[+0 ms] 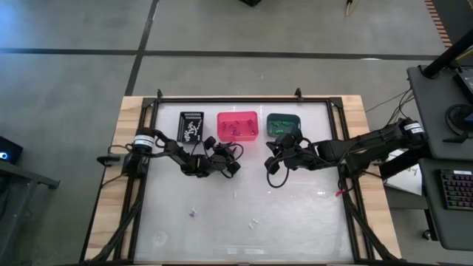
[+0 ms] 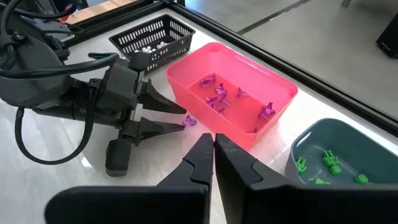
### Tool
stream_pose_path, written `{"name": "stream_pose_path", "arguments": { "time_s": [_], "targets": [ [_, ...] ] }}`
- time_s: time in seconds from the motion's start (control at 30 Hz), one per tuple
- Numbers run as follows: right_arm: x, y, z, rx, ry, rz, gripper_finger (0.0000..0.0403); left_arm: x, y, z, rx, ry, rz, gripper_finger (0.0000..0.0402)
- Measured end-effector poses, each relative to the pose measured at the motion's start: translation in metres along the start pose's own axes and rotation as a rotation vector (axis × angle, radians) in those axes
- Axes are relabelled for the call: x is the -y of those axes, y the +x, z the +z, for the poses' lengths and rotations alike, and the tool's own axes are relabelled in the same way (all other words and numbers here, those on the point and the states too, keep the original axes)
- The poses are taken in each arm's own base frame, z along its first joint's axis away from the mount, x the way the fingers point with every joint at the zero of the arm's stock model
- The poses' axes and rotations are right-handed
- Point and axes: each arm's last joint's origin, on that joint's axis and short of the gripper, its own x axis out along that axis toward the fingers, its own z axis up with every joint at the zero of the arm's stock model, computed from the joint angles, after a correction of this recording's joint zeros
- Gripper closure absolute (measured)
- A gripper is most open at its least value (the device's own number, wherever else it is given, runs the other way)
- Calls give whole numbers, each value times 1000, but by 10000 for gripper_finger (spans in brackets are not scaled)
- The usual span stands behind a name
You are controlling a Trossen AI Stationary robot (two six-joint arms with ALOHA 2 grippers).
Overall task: Sort Halloween decoration
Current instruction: Put the purple hat toy into the pink bin
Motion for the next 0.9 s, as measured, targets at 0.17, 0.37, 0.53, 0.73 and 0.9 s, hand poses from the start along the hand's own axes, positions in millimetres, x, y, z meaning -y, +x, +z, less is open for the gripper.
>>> {"name": "stream_pose_path", "arguments": {
  "time_s": [0.17, 0.37, 0.53, 0.73, 0.9],
  "targets": [
    [0, 0, 0, 0, 0, 0, 394, -1, 1, 0, -1, 0, 3, 296],
    [0, 0, 0, 0, 0, 0, 394, -3, 3, 0, -5, -4, -4, 301],
    [0, 0, 0, 0, 0, 0, 394, -4, 6, 0, -19, -25, -22, 302],
    [0, 0, 0, 0, 0, 0, 394, -5, 6, 0, -21, -25, -20, 302],
    [0, 0, 0, 0, 0, 0, 394, -6, 7, 0, -22, -25, -18, 313]
  ]
}}
